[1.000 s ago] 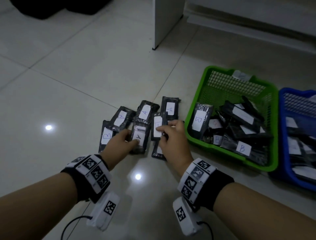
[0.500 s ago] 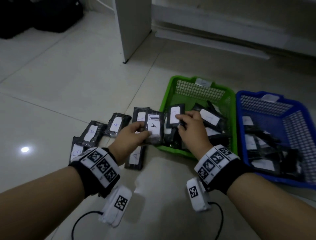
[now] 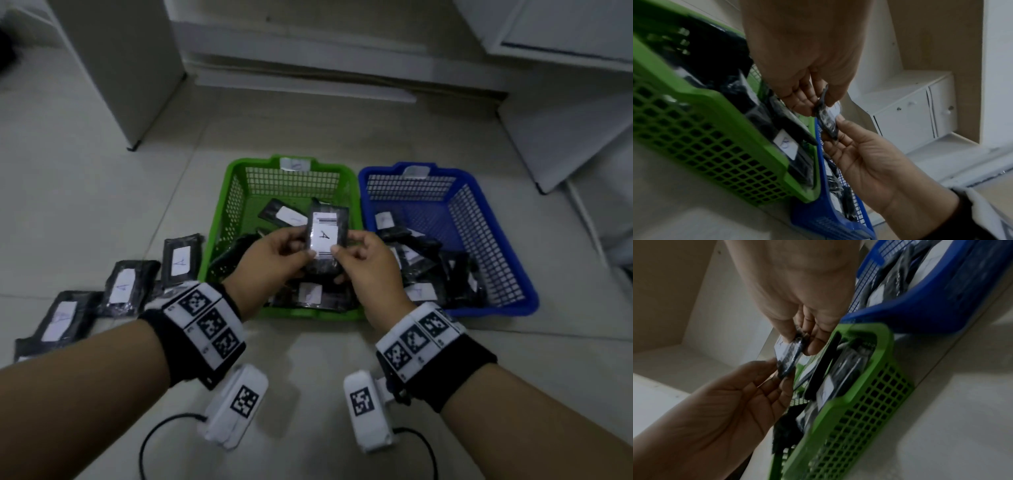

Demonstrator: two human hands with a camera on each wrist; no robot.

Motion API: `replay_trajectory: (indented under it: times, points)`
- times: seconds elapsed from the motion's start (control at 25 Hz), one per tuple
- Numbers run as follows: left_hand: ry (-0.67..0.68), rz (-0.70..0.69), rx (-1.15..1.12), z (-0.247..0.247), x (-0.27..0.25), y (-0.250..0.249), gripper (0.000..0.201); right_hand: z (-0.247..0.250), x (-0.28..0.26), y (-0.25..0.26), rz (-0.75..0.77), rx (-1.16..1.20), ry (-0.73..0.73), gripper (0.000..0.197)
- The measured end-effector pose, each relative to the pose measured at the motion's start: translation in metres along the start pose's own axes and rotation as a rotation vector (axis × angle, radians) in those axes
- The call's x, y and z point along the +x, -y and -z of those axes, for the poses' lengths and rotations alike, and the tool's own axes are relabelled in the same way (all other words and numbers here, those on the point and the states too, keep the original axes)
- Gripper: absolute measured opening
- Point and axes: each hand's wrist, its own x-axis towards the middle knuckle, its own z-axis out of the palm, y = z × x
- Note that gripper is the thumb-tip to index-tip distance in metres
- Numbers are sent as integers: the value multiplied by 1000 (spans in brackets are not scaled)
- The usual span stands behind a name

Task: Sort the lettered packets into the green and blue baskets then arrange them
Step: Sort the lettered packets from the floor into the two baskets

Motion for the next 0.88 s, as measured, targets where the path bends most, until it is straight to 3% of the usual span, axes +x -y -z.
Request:
replay_trajectory:
  times: [0.12, 0.2, 0.28, 0.36, 0.44, 0.52, 0.68, 0.88]
  points:
    - [111, -12, 249, -32, 28, 0, 51, 41, 18, -12, -31, 84, -172, 22]
    - [209, -177, 683, -48, 39, 6, 55, 70, 33, -24, -95, 29, -284, 22]
    - [314, -315, 1030, -57, 38, 12, 61, 89, 46, -35, -138, -88, -298, 19]
    - [392, -361, 1161, -61, 35, 21, 68, 97, 55, -44, -133, -180, -235, 21]
    - [415, -395, 1198, -65, 35, 27, 69, 98, 58, -51, -103, -285, -170, 23]
    - [422, -414, 1181, -66, 35, 27, 66, 96, 56, -53, -62, -432, -195, 29]
    - [320, -543, 1017, -34, 18, 17, 38, 70, 15, -35, 113, -501, -299, 32]
    - [-37, -514, 937, 71, -32, 29, 22, -9, -48, -25, 369, -516, 113, 25]
